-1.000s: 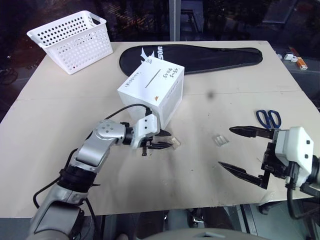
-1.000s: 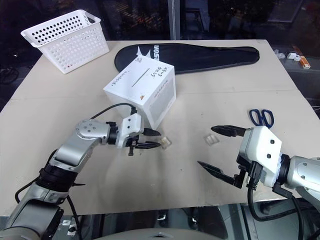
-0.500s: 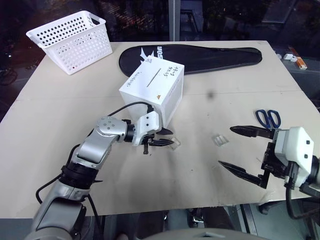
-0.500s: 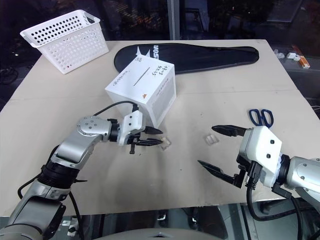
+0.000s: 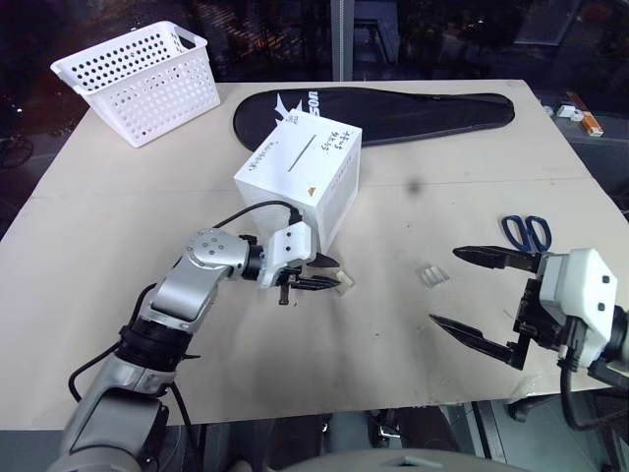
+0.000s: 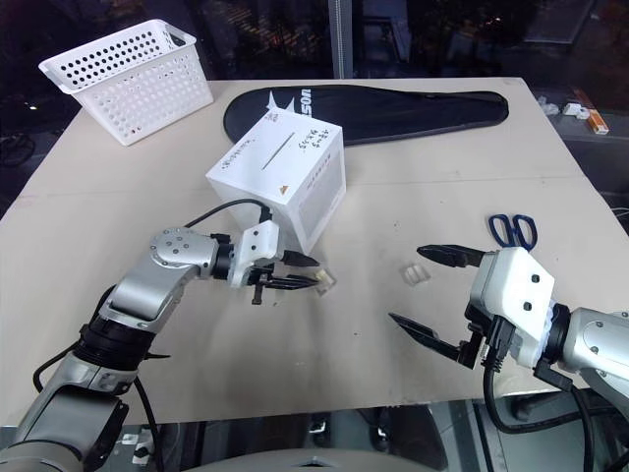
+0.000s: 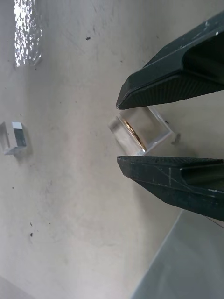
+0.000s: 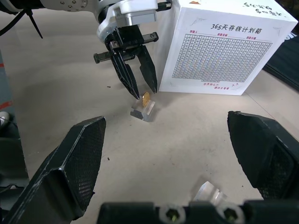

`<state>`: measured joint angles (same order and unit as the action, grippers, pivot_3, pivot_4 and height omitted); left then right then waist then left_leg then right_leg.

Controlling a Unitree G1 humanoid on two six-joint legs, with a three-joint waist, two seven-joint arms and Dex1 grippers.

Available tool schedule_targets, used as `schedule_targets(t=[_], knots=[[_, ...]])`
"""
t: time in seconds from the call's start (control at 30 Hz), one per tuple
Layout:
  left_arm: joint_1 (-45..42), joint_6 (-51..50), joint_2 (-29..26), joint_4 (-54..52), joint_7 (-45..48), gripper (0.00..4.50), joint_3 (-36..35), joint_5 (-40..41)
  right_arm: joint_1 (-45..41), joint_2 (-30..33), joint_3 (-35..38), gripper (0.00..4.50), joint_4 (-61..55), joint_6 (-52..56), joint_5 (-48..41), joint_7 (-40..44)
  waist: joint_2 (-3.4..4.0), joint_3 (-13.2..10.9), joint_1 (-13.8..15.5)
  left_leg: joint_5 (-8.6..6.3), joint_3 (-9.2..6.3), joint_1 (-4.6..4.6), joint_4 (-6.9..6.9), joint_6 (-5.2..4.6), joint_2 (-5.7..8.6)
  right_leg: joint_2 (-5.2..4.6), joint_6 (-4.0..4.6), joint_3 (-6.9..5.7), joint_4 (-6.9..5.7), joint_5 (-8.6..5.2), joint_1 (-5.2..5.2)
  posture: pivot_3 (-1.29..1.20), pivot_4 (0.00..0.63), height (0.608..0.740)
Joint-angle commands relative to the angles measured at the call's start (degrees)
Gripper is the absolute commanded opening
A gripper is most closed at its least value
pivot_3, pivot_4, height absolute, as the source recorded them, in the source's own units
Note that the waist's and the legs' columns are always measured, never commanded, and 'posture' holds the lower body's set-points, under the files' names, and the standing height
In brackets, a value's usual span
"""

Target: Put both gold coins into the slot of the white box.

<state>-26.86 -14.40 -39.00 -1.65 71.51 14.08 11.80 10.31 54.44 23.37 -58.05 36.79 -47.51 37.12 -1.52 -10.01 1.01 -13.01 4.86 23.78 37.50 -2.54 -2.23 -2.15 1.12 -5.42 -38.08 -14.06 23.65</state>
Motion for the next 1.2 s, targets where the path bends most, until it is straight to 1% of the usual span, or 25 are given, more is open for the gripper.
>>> schedule_targets(t=[0.03, 0.43, 0.63, 0.67, 0.73, 0.77, 0.8, 1.2], knots=[[-1.3, 0.5, -0.4, -0.6, 0.0, 1.56, -0.5, -0.3, 0.1, 0.1, 0.7, 4.5, -1.9, -0.9, -0.3, -0.5, 0.0, 0.0, 0.0, 0.0, 0.0, 0.0, 0.0, 0.0, 0.0, 0.0, 0.0, 0.0, 0.0, 0.0, 0.0, 0.0, 0.15, 0.738], [-1.2, 1.1, -0.3, -0.5, 0.4, 1.56, -0.4, -0.6, -0.2, 0.2, 0.2, 4.5, -1.9, -1.0, -0.2, -0.9, 0.0, 0.0, 0.0, 0.01, 0.0, 0.0, 0.01, 0.01, 0.0, 0.0, 0.0, 0.0, -0.01, 0.0, 0.0, 0.0, 0.15, 0.738], [-0.9, 3.0, -0.1, 0.6, 0.4, 1.56, 0.2, -1.8, -0.2, 0.2, 0.2, 4.5, -1.9, -0.9, -0.3, -1.0, 0.0, 0.0, 0.0, 0.01, 0.0, 0.0, 0.01, 0.02, 0.0, 0.0, 0.0, 0.0, -0.01, 0.0, 0.0, 0.0, 0.15, 0.738], [-0.9, 3.3, 0.1, 1.0, 0.4, 1.28, 0.2, -2.0, -0.2, 0.2, 0.2, 4.5, -1.9, -0.9, -0.3, -1.0, 0.0, 0.0, 0.0, 0.01, 0.0, 0.0, 0.01, 0.02, 0.0, 0.0, 0.0, 0.0, -0.01, 0.0, 0.0, 0.0, 0.15, 0.738], [-0.9, 4.0, 0.3, 1.5, 0.5, 0.97, 0.3, -2.2, -0.3, 0.2, 0.2, 4.5, -1.9, -0.9, -0.4, -1.1, 0.0, 0.0, 0.0, 0.01, 0.0, 0.0, 0.01, 0.02, 0.0, 0.0, 0.0, 0.0, -0.01, 0.0, 0.0, 0.0, 0.15, 0.738], [-0.9, 4.3, 0.3, 1.7, 0.7, 0.74, 0.4, -2.2, -0.3, 0.2, 0.2, 4.5, -1.9, -0.9, -0.4, -1.1, 0.0, 0.0, 0.0, 0.01, 0.0, 0.0, 0.01, 0.02, 0.0, 0.0, 0.0, 0.0, -0.01, 0.0, 0.0, 0.0, 0.15, 0.738], [-0.8, 4.6, 0.3, 1.7, 0.9, 0.33, 0.5, -2.2, -0.2, 0.3, 0.2, 4.5, -1.9, -0.9, -0.4, -1.2, 0.0, 0.0, 0.0, 0.01, 0.0, 0.0, 0.01, 0.02, 0.0, 0.0, 0.0, 0.0, -0.01, 0.0, 0.0, 0.0, 0.15, 0.738], [0.0, 5.3, 0.4, 1.7, 2.5, 0.33, -0.6, -1.1, 0.1, 0.6, 0.3, 4.5, -1.9, -1.1, -0.7, -1.5, 0.0, 0.0, 0.0, 0.01, 0.0, 0.0, 0.01, 0.02, 0.0, 0.01, 0.0, 0.0, -0.02, 0.0, 0.0, 0.0, 0.15, 0.738]])
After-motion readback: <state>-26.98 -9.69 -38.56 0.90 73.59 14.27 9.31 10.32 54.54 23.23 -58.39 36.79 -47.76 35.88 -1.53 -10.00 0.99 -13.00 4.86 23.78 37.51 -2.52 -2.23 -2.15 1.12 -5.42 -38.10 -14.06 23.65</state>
